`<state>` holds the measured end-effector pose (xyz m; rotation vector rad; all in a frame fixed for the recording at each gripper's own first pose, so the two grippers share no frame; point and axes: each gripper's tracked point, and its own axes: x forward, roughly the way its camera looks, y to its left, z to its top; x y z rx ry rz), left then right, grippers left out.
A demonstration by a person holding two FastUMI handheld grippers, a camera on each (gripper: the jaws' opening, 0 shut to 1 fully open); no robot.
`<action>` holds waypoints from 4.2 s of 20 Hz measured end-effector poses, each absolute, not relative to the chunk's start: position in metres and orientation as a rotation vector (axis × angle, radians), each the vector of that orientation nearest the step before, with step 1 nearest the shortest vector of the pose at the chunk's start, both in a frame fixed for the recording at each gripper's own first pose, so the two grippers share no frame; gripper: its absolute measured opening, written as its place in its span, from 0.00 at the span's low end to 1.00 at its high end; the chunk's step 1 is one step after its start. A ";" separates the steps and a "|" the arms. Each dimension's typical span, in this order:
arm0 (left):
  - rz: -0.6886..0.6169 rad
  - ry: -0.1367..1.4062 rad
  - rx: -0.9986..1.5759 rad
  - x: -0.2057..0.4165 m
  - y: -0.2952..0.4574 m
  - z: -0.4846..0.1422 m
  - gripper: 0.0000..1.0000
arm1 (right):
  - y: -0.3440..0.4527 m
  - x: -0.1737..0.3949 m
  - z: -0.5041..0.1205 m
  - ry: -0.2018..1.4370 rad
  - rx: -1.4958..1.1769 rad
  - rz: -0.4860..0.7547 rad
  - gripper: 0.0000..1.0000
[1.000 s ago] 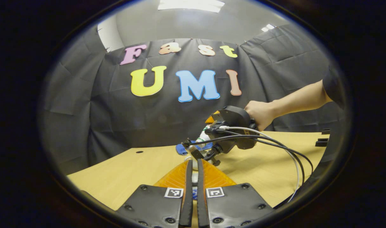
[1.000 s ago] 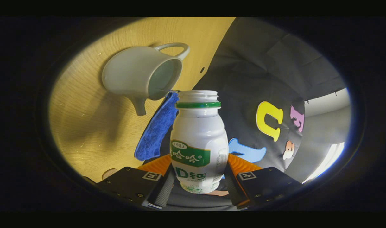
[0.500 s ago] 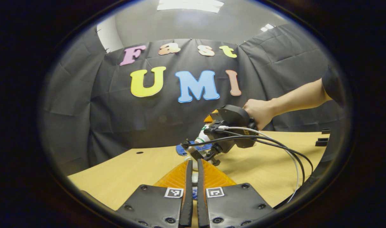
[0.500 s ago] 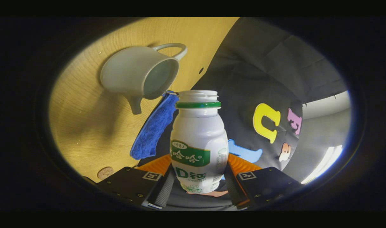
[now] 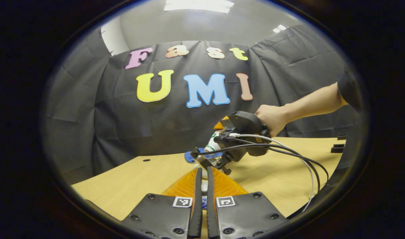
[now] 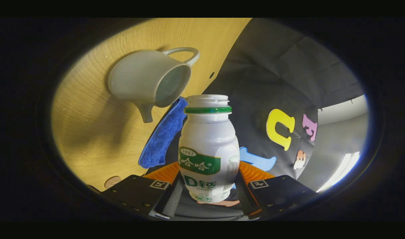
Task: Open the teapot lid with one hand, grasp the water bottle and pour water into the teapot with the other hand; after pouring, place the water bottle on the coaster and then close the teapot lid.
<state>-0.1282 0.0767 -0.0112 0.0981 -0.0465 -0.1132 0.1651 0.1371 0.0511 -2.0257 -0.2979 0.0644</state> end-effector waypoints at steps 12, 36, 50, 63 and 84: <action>-0.116 -0.040 0.095 -0.128 0.075 -0.015 0.12 | 0.135 0.168 0.042 -0.268 -1.996 0.099 0.72; -0.130 0.039 -0.097 -0.100 0.071 -0.018 0.12 | 0.091 0.149 0.004 0.074 -0.751 0.280 0.73; -0.221 -0.059 -0.160 0.045 0.037 0.047 0.16 | 0.008 0.142 0.028 0.040 -0.067 0.228 0.73; -0.171 0.084 -0.027 0.133 0.052 -0.021 0.16 | -0.063 0.163 0.035 0.055 0.076 0.082 0.72; -0.184 0.057 -0.032 0.109 0.057 -0.016 0.38 | -0.069 0.167 0.028 0.080 0.021 0.078 0.73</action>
